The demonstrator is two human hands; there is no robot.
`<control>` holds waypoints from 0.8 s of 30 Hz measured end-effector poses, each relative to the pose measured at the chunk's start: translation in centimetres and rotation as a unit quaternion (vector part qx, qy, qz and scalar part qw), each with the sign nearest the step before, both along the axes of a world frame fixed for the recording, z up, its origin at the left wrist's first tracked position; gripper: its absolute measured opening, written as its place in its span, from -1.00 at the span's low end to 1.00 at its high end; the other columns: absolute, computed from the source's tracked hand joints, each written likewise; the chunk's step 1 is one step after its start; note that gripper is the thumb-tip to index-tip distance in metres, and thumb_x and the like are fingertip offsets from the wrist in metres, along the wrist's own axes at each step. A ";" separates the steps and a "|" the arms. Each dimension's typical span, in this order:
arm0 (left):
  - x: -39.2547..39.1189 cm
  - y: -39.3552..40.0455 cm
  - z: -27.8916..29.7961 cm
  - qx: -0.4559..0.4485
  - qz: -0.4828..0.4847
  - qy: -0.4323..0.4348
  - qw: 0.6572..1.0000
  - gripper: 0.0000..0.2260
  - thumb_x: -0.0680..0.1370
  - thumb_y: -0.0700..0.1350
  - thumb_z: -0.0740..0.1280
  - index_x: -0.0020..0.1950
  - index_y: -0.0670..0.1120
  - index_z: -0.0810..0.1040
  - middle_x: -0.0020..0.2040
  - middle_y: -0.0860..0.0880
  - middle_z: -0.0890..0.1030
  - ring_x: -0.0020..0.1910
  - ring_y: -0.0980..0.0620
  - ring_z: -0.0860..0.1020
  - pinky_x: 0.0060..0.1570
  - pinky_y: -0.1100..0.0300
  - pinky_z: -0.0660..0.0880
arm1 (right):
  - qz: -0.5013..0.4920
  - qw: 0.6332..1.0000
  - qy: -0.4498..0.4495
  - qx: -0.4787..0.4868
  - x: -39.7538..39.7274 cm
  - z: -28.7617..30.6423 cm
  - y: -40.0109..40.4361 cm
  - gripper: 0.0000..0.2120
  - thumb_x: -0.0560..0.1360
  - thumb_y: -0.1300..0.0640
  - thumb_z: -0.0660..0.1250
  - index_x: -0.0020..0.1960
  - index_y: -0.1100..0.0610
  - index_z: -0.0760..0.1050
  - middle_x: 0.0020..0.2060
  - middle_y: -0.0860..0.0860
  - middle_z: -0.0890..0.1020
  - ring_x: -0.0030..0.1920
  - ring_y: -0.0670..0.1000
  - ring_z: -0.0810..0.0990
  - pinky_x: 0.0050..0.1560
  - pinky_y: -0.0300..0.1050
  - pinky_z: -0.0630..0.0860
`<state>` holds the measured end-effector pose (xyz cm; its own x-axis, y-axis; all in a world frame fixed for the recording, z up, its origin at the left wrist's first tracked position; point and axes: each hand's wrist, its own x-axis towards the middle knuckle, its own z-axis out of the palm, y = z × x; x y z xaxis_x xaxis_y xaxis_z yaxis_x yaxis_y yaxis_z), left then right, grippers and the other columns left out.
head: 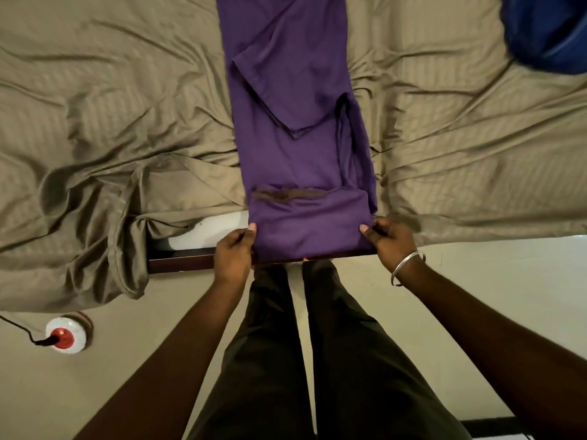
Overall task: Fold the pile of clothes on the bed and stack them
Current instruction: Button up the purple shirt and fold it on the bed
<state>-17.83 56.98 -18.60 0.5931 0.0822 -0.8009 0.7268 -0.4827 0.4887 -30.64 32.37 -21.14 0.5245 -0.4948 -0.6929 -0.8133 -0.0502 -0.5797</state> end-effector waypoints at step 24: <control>0.5 -1.5 -2.0 0.025 -0.021 0.008 0.999 -0.71 0.45 -0.20 0.50 0.10 -0.09 0.49 0.00 0.01 0.58 0.15 -0.11 0.56 0.13 0.11 0.47 | 0.312 0.930 -0.194 -0.026 -1.1 1.3 3.3 -0.76 0.49 0.09 0.22 0.15 -0.01 0.33 -0.19 -0.02 0.59 -0.32 0.10 0.60 -0.26 -0.13 0.49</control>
<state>-17.31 55.53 -20.59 0.5846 0.0976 -0.8055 0.7127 -0.5362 0.4523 -31.79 35.70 -19.80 0.9265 -0.0390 -0.3743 -0.3462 -0.4781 -0.8072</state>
